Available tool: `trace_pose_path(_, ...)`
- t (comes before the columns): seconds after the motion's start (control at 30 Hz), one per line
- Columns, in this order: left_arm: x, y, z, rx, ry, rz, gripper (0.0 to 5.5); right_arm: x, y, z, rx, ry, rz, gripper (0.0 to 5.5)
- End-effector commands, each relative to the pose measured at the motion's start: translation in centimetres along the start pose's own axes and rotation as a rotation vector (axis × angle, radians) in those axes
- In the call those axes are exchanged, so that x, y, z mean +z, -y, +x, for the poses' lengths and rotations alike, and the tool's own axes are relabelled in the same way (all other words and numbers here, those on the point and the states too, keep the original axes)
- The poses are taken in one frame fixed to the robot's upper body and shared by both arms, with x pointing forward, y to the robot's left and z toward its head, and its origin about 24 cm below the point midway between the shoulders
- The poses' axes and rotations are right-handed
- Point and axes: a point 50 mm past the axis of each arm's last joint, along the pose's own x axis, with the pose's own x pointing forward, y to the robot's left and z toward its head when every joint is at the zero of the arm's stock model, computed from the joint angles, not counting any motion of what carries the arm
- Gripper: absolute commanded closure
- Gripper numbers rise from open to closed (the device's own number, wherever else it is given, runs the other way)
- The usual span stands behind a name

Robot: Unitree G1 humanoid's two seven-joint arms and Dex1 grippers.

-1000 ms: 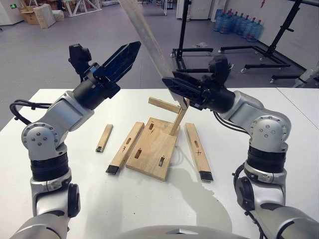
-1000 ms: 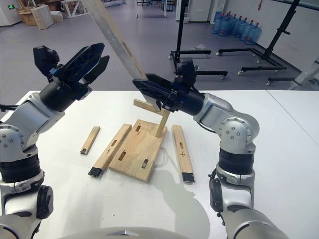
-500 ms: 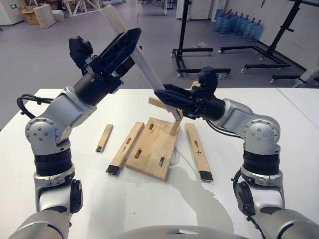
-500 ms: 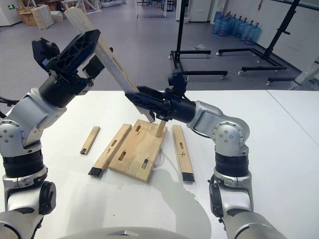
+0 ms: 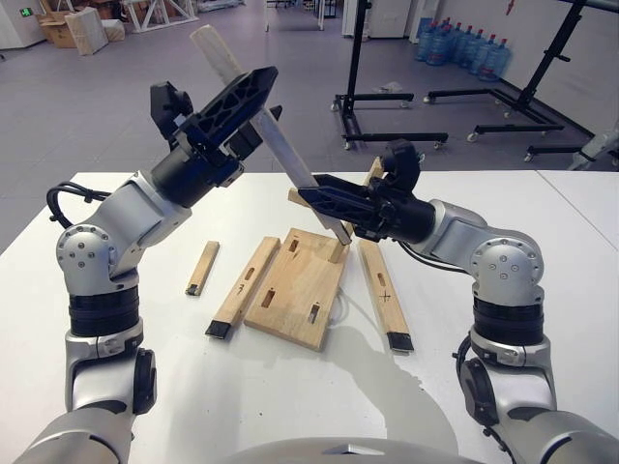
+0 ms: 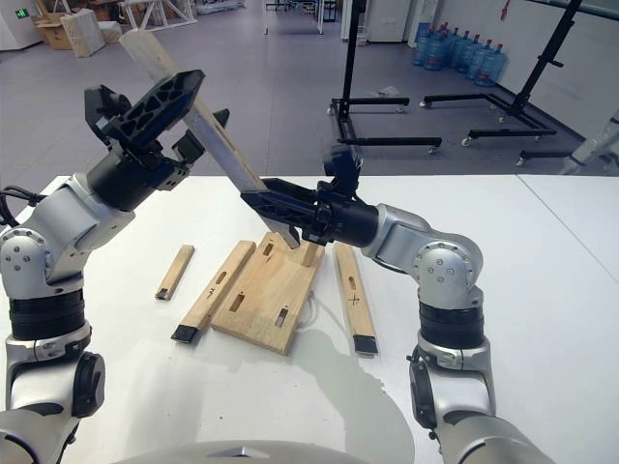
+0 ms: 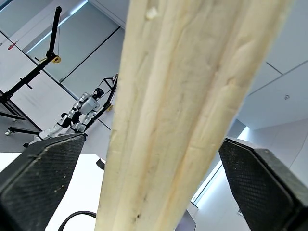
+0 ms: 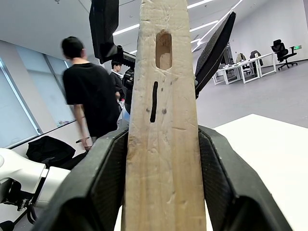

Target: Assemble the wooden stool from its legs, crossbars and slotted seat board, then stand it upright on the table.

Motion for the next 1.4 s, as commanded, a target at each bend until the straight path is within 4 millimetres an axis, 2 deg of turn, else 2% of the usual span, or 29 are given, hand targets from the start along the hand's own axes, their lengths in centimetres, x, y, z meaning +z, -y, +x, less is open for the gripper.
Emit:
trace_pose_path(0.03, 0.3, 0.3, 0.2, -0.002, -0.008, 0.014, 0.75, 0.0, -0.2, 0.0, -0.003, -0.009, -0.005, 3.46)
trace_pose_path(0.5, 0.1, -0.2, 0.4, 0.016, -0.016, 0.013, 2.98, -0.1, -0.1, 0.1, 0.0, -0.01, 0.002, 3.46)
trace_pose_path(0.8, -0.4, -0.8, 0.1, 0.062, -0.032, 0.032, 3.13, -0.1, 0.1, 0.1, -0.016, -0.009, 0.013, 3.46)
trace_pose_path(0.87, -0.3, -0.9, 0.0, 0.071, -0.029, 0.04, 3.21, -0.3, 0.5, -0.2, -0.043, -0.023, 0.04, 2.93)
trace_pose_path(0.97, -0.3, -1.2, -0.1, 0.088, -0.036, 0.056, 3.36, -0.3, 1.0, -0.5, -0.072, -0.035, 0.093, 2.42)
trace_pose_path(1.13, -0.5, -2.2, -0.7, 0.142, -0.049, 0.091, 3.43, 0.6, 0.9, -1.6, -0.066, -0.009, 0.149, 1.55)
trace_pose_path(1.3, -0.3, -3.8, -2.2, 0.248, -0.074, 0.183, 3.43, 2.0, -0.6, -3.6, -0.047, 0.023, 0.135, 0.67)
trace_pose_path(1.4, -0.2, -4.6, -3.5, 0.323, -0.099, 0.341, 3.43, 3.2, -1.9, -6.0, -0.108, 0.001, 0.031, 0.25)
